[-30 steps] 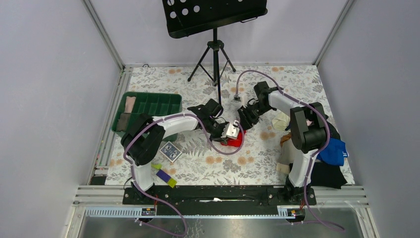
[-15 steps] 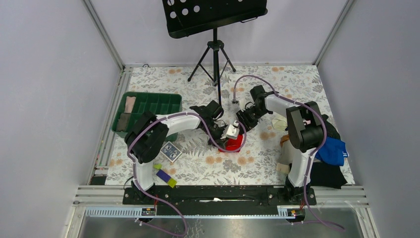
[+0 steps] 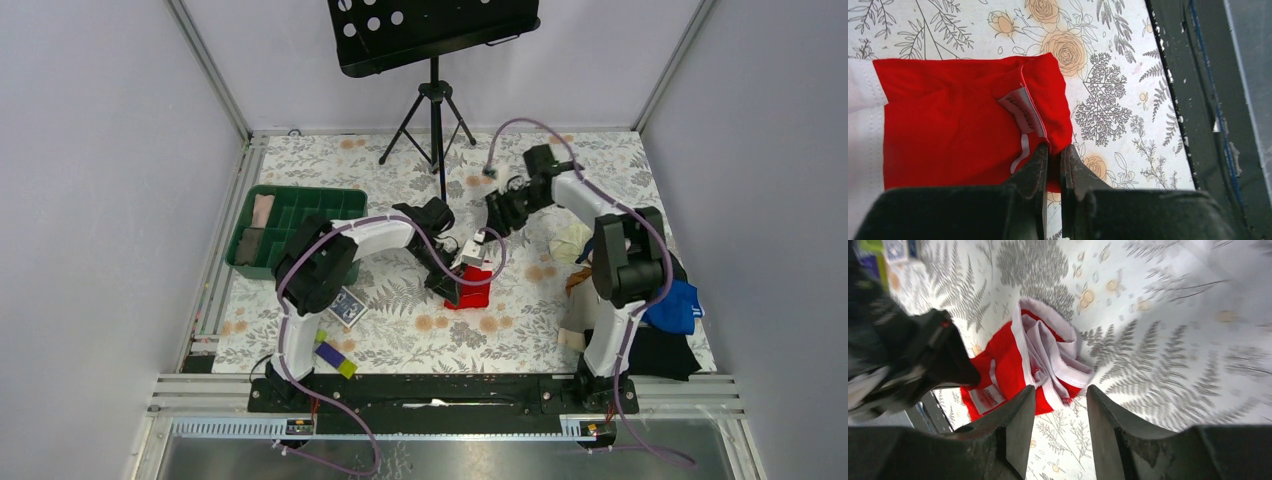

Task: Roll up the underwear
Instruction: Roll the underwear to the center of the board.

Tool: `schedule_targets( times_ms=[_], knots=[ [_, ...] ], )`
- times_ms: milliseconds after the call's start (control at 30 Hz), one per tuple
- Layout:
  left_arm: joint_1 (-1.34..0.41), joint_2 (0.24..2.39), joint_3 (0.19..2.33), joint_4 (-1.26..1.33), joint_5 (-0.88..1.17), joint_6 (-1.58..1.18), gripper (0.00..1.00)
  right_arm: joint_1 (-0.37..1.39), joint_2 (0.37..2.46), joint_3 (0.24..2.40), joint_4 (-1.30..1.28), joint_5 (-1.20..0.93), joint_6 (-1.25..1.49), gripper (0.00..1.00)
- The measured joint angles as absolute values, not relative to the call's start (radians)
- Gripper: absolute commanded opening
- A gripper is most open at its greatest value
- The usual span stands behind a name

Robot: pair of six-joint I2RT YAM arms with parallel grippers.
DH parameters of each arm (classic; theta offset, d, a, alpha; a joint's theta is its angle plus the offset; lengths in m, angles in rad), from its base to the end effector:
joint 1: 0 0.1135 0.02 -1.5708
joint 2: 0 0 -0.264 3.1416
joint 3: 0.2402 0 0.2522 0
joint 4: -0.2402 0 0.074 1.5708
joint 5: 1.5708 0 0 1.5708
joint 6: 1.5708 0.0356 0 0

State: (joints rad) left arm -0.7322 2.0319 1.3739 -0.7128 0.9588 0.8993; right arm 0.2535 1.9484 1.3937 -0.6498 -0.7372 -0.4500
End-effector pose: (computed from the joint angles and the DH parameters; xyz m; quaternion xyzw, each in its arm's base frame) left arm 0.2681 -0.2802 0.1550 0.6745 0.5715 -0.4500 0.1266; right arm 0.3745 0.1218 0.1872 -0.3776 0.8385 0.3359 0.2038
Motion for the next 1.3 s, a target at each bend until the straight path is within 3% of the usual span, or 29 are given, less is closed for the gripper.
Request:
schedule_targets(
  times_ms=[233,400,500,833,933,1100,1233,1267,1300],
  knots=[
    [-0.679,2.156,1.489,-0.830,1.088,0.832,0.00,0.128,1.693,1.364,-0.554,-0.768,-0.424,0.50],
    [-0.658,2.265,1.615,-0.945,1.165,0.785,0.00,0.125,1.282,0.991,-0.297,-0.708,-0.435,0.41],
    [-0.650,2.315,1.665,-0.992,1.203,0.756,0.00,0.135,1.123,0.801,-0.252,-0.691,-0.507,0.40],
    [-0.632,2.403,1.748,-1.090,1.268,0.710,0.00,0.442,1.069,0.573,-0.246,-0.605,-0.797,0.53],
    [-0.631,2.408,1.754,-1.095,1.272,0.704,0.00,0.515,1.114,0.572,-0.188,-0.587,-0.840,0.59],
    [-0.630,2.413,1.758,-1.099,1.272,0.695,0.00,0.577,1.233,0.573,-0.099,-0.559,-0.884,0.59],
    [-0.630,2.414,1.758,-1.100,1.272,0.687,0.01,0.603,1.303,0.573,-0.067,-0.545,-0.918,0.51],
    [-0.629,2.417,1.759,-1.102,1.272,0.682,0.04,0.608,1.327,0.582,-0.053,-0.537,-0.942,0.33],
    [-0.629,2.417,1.759,-1.102,1.272,0.682,0.08,0.608,1.327,0.582,-0.053,-0.537,-0.942,0.25]
  ],
)
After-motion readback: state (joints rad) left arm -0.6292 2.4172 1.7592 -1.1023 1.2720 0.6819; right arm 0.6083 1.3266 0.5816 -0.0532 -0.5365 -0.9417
